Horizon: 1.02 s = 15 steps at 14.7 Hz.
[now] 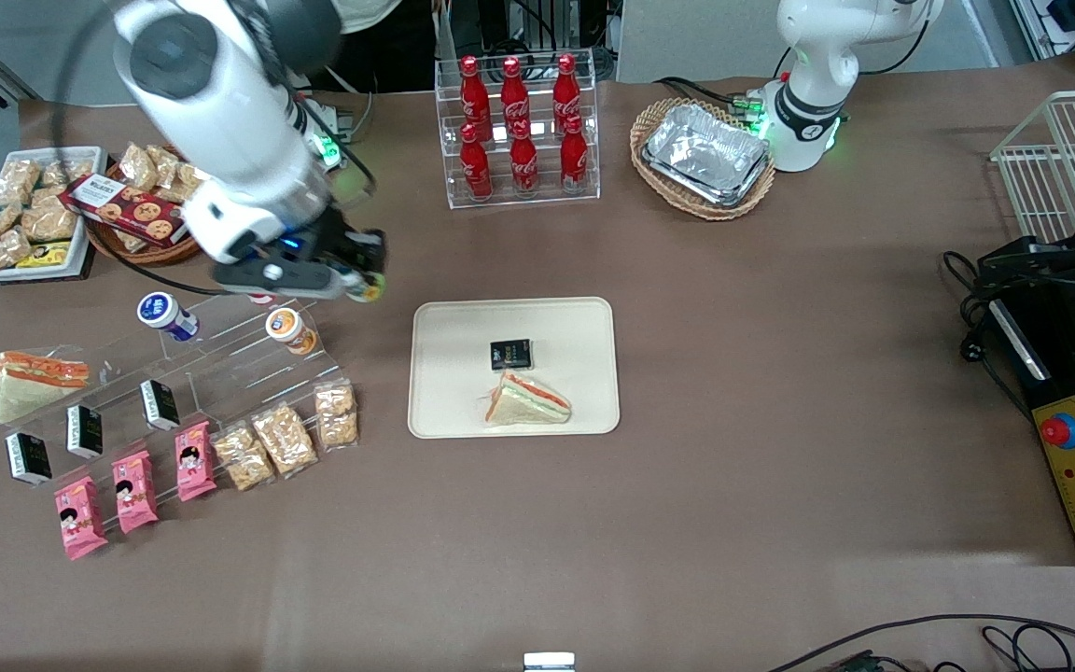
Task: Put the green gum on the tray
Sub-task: 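Lift the green gum bottle and carry it over the cream tray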
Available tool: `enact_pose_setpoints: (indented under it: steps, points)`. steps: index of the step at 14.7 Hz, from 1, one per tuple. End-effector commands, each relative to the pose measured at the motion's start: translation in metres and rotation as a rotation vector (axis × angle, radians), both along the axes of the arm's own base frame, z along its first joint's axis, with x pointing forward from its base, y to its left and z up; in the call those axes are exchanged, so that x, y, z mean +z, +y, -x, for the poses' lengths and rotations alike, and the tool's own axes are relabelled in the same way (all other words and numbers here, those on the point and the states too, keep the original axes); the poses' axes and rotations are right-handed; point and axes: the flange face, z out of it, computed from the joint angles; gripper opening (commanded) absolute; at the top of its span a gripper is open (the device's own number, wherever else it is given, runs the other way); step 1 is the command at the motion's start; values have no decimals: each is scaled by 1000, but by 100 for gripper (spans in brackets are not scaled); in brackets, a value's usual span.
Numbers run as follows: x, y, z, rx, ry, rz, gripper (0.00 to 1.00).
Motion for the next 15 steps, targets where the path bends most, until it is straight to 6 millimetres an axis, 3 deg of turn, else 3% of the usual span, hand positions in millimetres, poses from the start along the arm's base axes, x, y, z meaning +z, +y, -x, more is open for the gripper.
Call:
enact_pose_setpoints:
  steps: [1,3,9,12,15]
  points:
    - [-77,23,1,-90,6,18,4]
    - [-123,37,12,-100,2,17,4]
    - [-239,46,45,-133,-47,-13,4]
    - [-279,46,50,-149,-62,-21,4]
    - [-303,45,50,-151,-67,-21,4]
